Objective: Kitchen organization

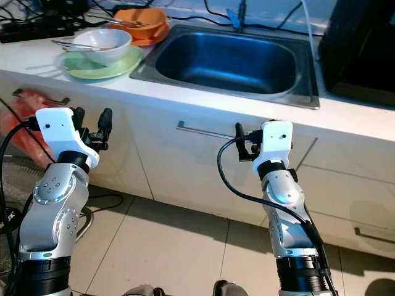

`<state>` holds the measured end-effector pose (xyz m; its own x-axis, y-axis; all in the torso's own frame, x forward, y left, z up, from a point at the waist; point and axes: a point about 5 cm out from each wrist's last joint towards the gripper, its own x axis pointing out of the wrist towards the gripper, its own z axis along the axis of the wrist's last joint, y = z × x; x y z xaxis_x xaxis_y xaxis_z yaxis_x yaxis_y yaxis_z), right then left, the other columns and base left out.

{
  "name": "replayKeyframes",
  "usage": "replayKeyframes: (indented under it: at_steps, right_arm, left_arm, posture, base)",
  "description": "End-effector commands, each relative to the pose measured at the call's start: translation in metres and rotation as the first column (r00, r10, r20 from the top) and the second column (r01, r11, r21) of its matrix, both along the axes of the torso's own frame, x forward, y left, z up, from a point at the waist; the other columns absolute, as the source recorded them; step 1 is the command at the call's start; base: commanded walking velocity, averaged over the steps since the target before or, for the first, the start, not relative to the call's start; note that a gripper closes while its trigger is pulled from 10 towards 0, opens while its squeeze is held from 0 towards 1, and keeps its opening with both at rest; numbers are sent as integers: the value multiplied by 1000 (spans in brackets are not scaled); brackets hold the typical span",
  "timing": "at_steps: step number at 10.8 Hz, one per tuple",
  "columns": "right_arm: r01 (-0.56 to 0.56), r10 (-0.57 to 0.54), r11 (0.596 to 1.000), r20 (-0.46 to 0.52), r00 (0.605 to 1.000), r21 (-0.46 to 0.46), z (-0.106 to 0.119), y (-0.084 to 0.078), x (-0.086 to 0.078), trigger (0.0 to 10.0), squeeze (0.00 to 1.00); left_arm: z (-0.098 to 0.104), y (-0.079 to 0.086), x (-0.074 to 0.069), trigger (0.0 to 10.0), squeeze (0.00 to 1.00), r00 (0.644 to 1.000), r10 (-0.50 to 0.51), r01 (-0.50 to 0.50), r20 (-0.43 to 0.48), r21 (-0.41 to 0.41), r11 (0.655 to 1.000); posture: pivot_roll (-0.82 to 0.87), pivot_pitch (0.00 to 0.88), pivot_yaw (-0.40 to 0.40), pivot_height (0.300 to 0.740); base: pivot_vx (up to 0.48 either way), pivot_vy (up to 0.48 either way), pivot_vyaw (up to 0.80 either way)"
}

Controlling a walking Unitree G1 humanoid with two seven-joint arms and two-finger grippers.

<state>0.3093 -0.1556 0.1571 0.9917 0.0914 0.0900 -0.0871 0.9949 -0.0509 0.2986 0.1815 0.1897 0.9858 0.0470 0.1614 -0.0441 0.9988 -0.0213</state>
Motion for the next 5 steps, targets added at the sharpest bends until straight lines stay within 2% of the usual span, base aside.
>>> replayKeyframes:
  at_steps: [1,5]
  right_arm:
    - [13,-13,1000,8,1000,-8,5,-2,1,10000,0]
    - [13,-13,1000,8,1000,-8,5,-2,1,10000,0]
  left_arm:
    - [-3,0,1,10000,0,1000,-5,5,-17,3,1000]
    - [-3,0,1,10000,0,1000,-5,5,-17,3,1000]
  posture:
    - [23,114,6,740]
    - [23,114,6,740]
  base:
    - [0,0,0]
    - [0,0,0]
